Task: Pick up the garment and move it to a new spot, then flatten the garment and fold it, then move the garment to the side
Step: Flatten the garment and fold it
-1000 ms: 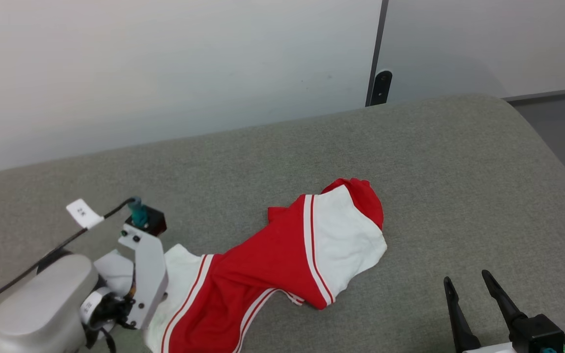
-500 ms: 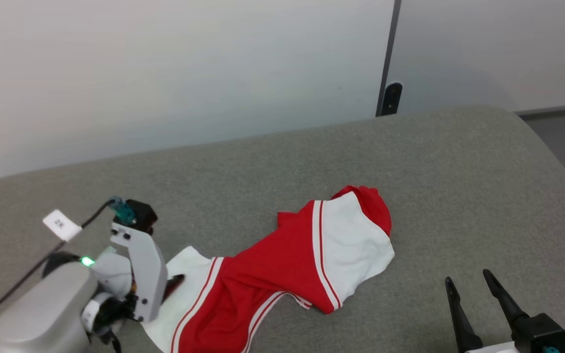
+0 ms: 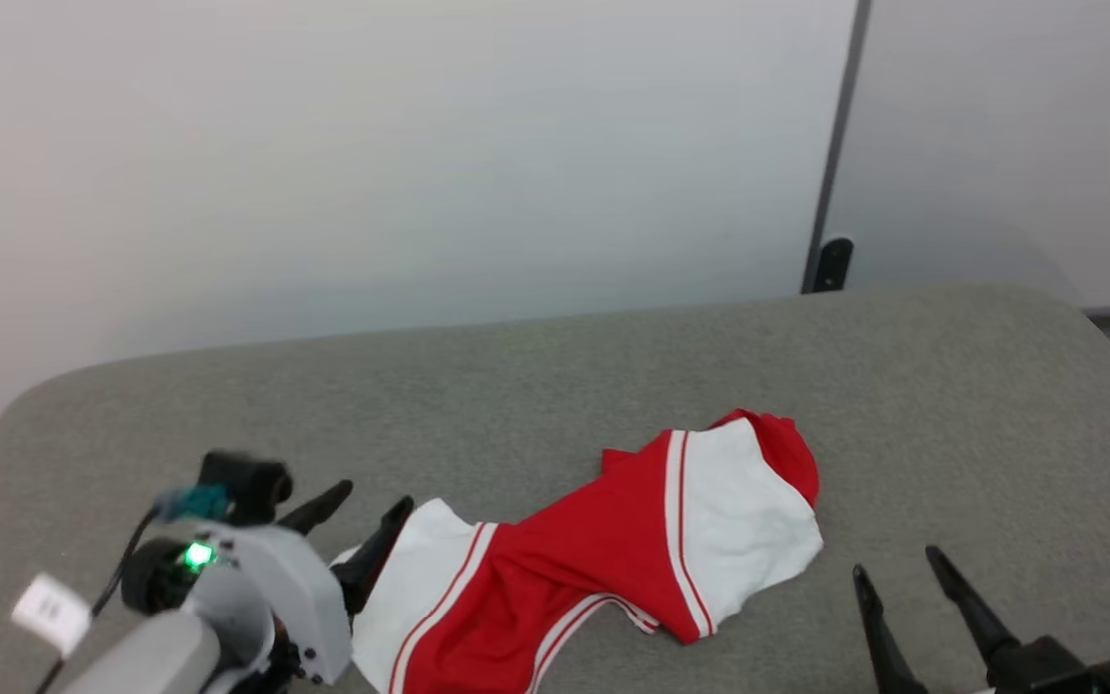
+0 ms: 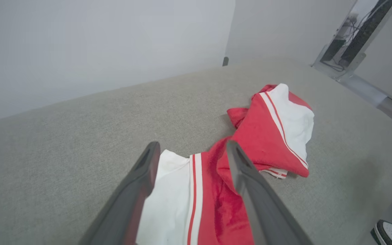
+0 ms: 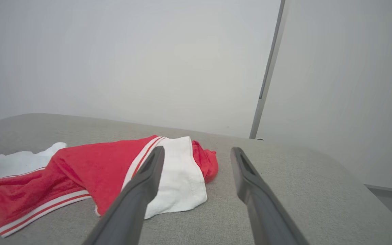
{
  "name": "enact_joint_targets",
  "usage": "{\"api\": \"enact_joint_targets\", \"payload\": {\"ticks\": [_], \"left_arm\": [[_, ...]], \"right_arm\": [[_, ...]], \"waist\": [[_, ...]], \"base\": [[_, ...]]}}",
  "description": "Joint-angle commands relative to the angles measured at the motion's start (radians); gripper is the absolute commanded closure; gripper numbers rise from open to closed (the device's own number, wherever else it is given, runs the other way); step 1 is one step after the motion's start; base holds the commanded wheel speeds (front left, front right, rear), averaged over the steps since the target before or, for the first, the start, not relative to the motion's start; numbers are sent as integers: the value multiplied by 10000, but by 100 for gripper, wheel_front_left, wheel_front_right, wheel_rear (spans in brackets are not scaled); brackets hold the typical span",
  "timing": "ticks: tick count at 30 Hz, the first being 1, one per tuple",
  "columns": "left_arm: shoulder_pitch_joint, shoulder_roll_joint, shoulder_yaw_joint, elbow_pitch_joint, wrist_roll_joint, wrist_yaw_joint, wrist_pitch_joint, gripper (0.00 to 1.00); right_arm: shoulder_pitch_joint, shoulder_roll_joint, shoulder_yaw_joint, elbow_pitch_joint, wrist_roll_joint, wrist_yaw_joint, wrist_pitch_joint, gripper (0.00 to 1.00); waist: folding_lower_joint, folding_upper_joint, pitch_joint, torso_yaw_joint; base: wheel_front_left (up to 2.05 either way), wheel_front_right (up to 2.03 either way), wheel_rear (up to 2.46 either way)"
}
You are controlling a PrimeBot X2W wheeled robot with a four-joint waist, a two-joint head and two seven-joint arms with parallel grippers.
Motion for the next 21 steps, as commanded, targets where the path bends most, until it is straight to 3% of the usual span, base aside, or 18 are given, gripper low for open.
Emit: {"api": "enact_joint_targets", "payload": {"ticks": [1, 6, 9, 16, 21], "left_arm": [[244, -33, 143, -74, 47, 83, -378, 0], [1358, -173, 506, -238, 215, 216, -2430, 0], [1963, -309, 838, -312, 451, 464, -3067, 0], [3597, -1156, 2991, -1043, 1774, 924, -3219, 0], [4734, -2028, 4698, -1638, 2989, 791, -3224, 0]], "right_arm": [[221, -13, 66, 18, -23, -11, -48, 0], [385, 6, 185, -75, -27, -11, -48, 0], [487, 18, 103, -242, -118, -11, -36, 0], [846, 169, -163, -512, -172, -11, -32, 0], [1021, 300, -212, -584, -166, -11, -30, 0]], "waist": [[0, -1, -254, 308], [0, -1, -445, 689], [0, -1, -517, 924], [0, -1, -692, 1417], [0, -1, -832, 1687]], "base": [[0, 0, 0], [0, 0, 0], [0, 0, 0], [0, 0, 0], [0, 0, 0]]}}
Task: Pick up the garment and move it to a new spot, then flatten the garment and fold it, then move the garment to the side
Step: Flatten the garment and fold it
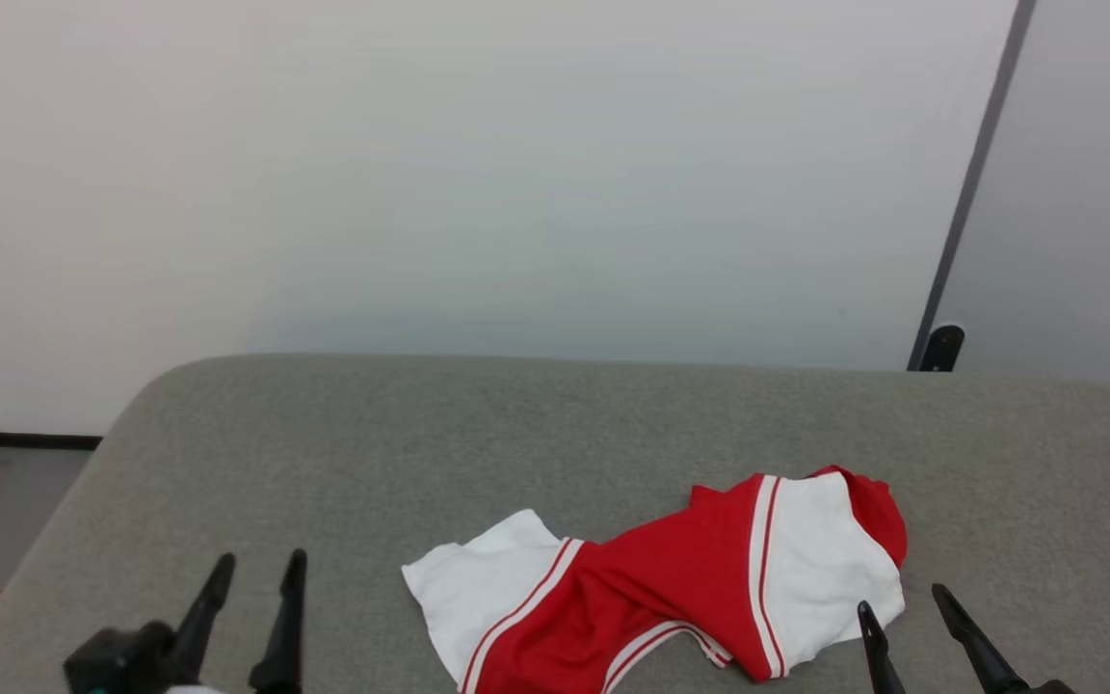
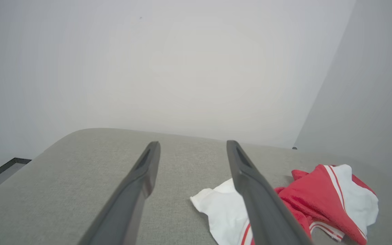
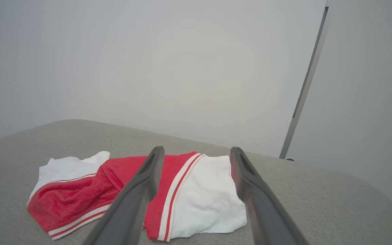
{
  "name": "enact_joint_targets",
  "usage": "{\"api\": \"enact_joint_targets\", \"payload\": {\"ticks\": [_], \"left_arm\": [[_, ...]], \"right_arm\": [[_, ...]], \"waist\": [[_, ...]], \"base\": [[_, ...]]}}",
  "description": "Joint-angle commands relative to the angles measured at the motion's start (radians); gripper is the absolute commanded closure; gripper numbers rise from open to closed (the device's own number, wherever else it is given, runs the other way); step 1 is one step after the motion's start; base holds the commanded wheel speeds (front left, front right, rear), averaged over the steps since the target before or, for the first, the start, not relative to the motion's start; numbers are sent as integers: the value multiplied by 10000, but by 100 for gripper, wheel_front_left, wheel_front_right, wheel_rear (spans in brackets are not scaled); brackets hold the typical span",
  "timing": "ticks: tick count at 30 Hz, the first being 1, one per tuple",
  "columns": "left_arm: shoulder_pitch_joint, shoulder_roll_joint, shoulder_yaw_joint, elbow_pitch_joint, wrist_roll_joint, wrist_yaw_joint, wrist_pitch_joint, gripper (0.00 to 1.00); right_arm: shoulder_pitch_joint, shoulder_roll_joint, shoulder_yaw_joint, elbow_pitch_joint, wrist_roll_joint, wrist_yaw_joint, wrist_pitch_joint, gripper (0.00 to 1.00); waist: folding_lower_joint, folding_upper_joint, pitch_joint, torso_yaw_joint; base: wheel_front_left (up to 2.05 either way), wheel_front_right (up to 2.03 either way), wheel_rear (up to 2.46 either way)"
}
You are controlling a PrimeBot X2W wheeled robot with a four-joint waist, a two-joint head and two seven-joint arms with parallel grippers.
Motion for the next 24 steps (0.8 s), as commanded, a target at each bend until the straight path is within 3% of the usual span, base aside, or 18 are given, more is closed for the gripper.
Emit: {"api": "enact_joint_targets", "payload": {"ticks": [1, 8, 17, 24], "left_arm": [[234, -222, 334, -95, 247, -88, 3, 0], [1011, -1087, 1539, -158, 1432, -926, 1, 0], [1046, -2019, 2258, 79, 2219, -1565, 0, 0], [729, -2117, 2254, 578, 2242, -1945, 68, 0]], "right_arm": [[107, 48, -11, -16, -39, -11, -7, 0], [-2, 116, 178, 14, -70, -11, -7, 0], [-18, -132, -399, -42, -175, -11, -7, 0], [-234, -167, -436, 43, -220, -11, -7, 0]], "waist": [[0, 0, -127, 175], [0, 0, -120, 125], [0, 0, 133, -738], [0, 0, 481, -1373]], "base": [[0, 0, 0], [0, 0, 0], [0, 0, 0], [0, 0, 0]]}}
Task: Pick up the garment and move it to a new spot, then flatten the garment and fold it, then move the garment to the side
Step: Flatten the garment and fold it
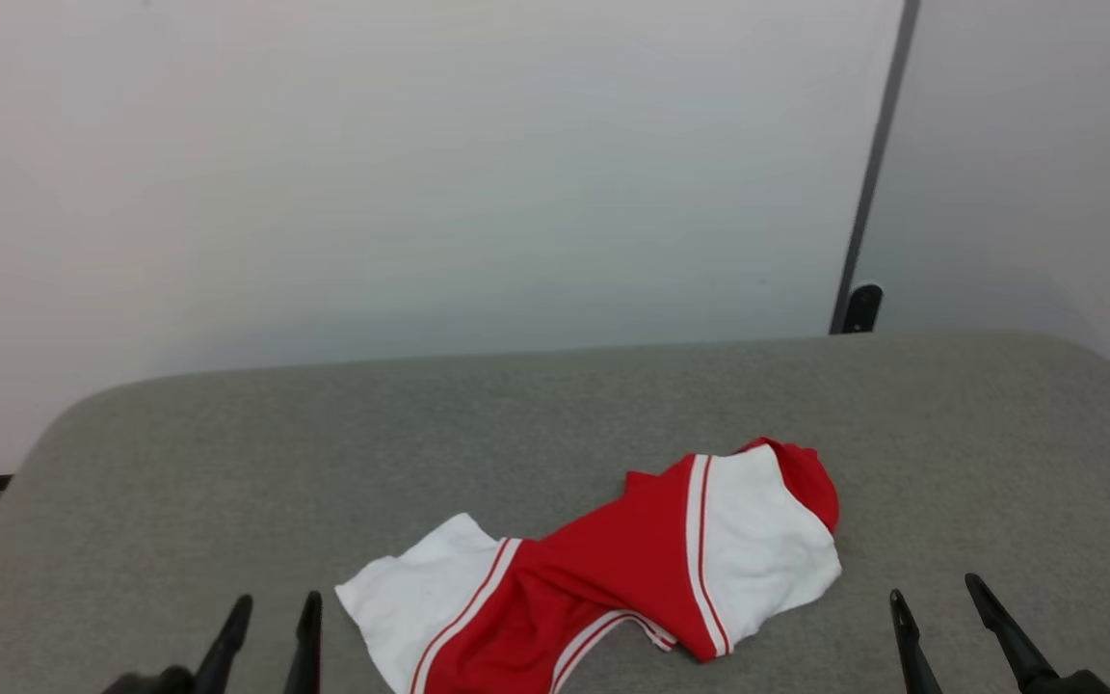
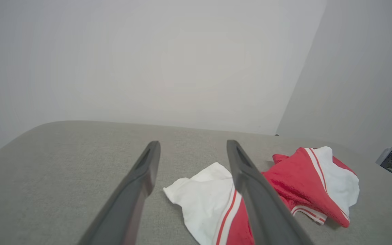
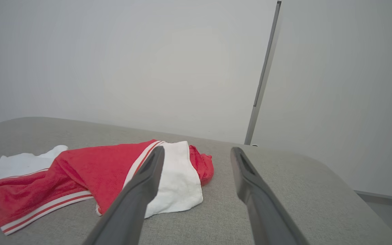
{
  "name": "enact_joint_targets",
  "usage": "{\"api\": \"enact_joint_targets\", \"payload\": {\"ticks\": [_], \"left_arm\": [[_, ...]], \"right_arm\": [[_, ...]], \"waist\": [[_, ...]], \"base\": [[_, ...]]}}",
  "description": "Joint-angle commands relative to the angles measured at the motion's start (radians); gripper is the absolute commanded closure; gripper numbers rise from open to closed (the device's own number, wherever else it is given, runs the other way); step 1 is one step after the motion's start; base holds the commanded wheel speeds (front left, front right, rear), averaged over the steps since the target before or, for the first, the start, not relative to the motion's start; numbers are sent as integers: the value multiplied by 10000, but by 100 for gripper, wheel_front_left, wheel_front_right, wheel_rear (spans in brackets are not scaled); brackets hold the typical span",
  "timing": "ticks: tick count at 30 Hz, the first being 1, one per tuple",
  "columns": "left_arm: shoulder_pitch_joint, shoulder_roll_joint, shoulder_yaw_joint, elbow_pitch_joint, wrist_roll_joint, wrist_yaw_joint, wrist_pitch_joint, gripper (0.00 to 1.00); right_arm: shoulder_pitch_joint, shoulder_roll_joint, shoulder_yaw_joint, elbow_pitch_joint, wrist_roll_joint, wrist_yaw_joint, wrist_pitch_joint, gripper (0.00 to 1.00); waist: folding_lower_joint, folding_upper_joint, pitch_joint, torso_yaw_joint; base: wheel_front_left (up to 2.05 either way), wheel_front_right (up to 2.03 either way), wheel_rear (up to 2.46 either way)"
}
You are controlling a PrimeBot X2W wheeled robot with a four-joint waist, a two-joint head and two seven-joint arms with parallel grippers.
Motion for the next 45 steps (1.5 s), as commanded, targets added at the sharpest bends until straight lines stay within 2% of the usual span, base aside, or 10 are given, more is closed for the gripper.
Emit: {"api": "enact_joint_targets", "payload": {"ticks": [1, 5, 15, 17, 18, 25, 30, 45], "left_arm": [[-293, 70, -81, 193, -254, -98, 237, 0], [-926, 595, -456, 712, -964, -199, 1726, 0], [-2740, 2207, -1208, 881, -3326, -261, 6984, 0], [-3035, 2481, -1364, 950, -3388, -186, 7850, 0], [-3035, 2481, -1364, 950, -3388, -186, 7850, 0], [-3820, 2901, -1988, 1352, -3370, 125, 10045, 0], [-4223, 2998, -2466, 1778, -3116, 76, 10648, 0], [-5411, 2711, -3375, 3927, -2933, -179, 10800, 0]], "right_arm": [[-189, -54, 14, 70, -67, -11, -7, 0], [-365, -118, 68, 258, -21, -11, -7, 0], [-828, -272, 150, 522, 86, -11, -7, 0], [-853, -243, 168, 542, 103, -11, -7, 0], [-853, -243, 168, 542, 103, -11, -7, 0], [-1016, -183, 316, 609, 126, -11, -7, 0], [-1098, -194, 380, 674, 175, -11, -7, 0], [-1455, -294, 619, 776, 231, -11, -7, 0]], "waist": [[1, 0, 312, -350], [1, 0, 558, -575], [1, 0, 1106, -951], [1, 0, 1195, -1007], [1, 0, 1195, -1007], [1, 0, 1464, -1153], [1, 0, 1622, -1224], [1, 0, 2215, -1553]], "base": [[0, 0, 0], [0, 0, 0], [0, 0, 0], [0, 0, 0], [0, 0, 0], [0, 0, 0], [0, 0, 0], [0, 0, 0]]}}
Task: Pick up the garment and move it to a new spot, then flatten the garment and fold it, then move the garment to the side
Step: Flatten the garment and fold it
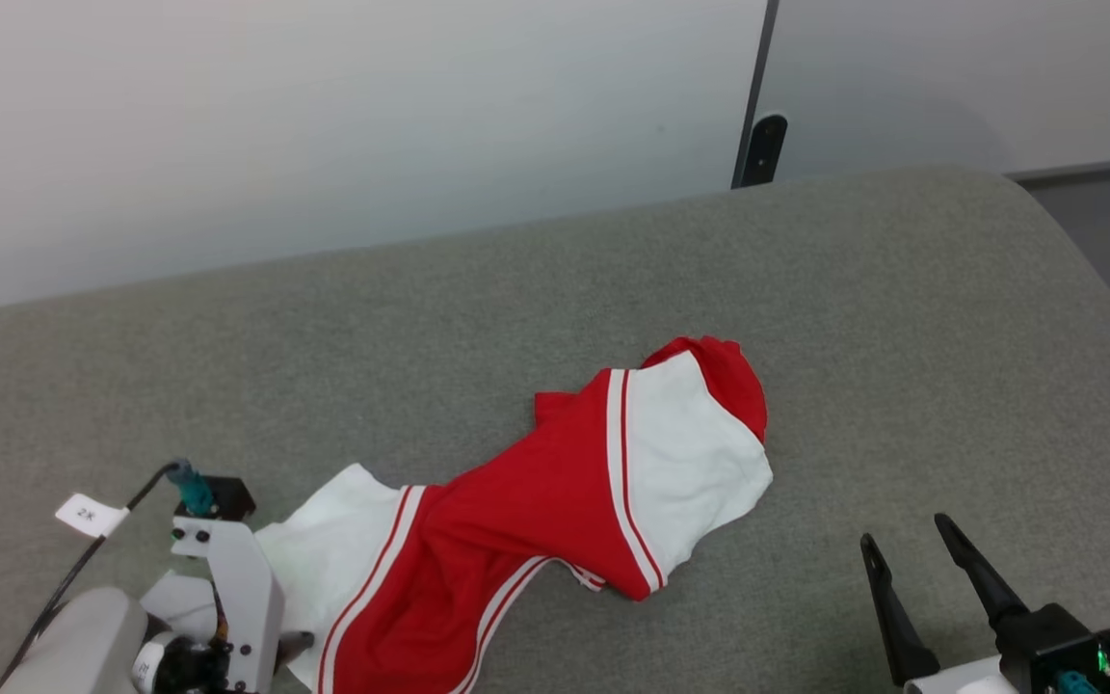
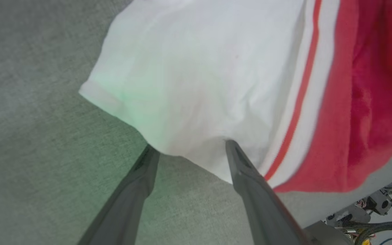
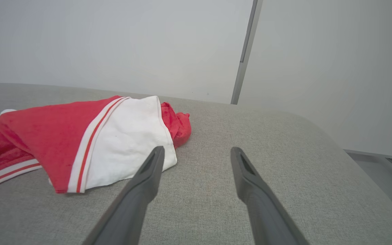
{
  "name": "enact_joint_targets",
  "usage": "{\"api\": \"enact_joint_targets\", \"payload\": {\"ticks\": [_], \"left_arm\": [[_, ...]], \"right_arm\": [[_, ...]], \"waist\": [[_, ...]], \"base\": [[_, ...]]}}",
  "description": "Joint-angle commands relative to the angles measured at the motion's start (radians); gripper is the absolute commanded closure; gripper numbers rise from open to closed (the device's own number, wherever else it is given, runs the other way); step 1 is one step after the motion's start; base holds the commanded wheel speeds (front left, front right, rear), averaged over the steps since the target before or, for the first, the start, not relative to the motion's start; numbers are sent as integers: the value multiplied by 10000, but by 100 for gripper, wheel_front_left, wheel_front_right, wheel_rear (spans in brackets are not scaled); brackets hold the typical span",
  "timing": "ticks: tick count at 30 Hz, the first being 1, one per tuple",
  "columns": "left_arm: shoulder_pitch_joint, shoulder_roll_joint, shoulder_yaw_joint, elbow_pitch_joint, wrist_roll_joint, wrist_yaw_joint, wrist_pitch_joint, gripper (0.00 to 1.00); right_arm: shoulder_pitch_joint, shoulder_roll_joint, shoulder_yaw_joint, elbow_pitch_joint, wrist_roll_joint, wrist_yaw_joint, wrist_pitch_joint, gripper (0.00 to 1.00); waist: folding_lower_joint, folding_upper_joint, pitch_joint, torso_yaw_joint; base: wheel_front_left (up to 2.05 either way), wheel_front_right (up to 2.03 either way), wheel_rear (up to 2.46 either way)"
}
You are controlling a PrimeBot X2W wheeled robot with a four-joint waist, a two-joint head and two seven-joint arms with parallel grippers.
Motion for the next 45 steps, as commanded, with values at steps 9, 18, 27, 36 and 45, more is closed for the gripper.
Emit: {"api": "enact_joint_targets", "payload": {"ticks": [9, 18, 27, 36, 45], "left_arm": [[-247, -279, -467, 1187, -74, -69, -169, 51], [-643, -604, -885, 1540, -154, -109, -194, 100], [-895, -742, -1544, 1410, -520, -123, -640, 100], [-1506, -814, -2332, 1321, -901, -122, -890, 100], [-2181, -860, -3100, 1318, -1282, -109, -1136, 100]], "right_arm": [[-251, -34, 50, -7, 26, -11, -7, 0], [-343, -270, 494, 195, 311, -11, 104, 0], [-1614, -1467, 2569, 368, 2055, -11, 2562, 0], [-3674, -2061, 3789, 1301, 3662, -11, 5263, 0], [-5347, -1868, 5018, 2852, 4725, -11, 7222, 0]], "waist": [[0, 0, 431, -145], [0, 0, 278, 145], [0, 0, 19, 531], [0, 0, 156, 946], [0, 0, 597, 1391]], "base": [[0, 0, 0], [0, 0, 0], [0, 0, 0], [0, 0, 0], [0, 0, 0]]}}
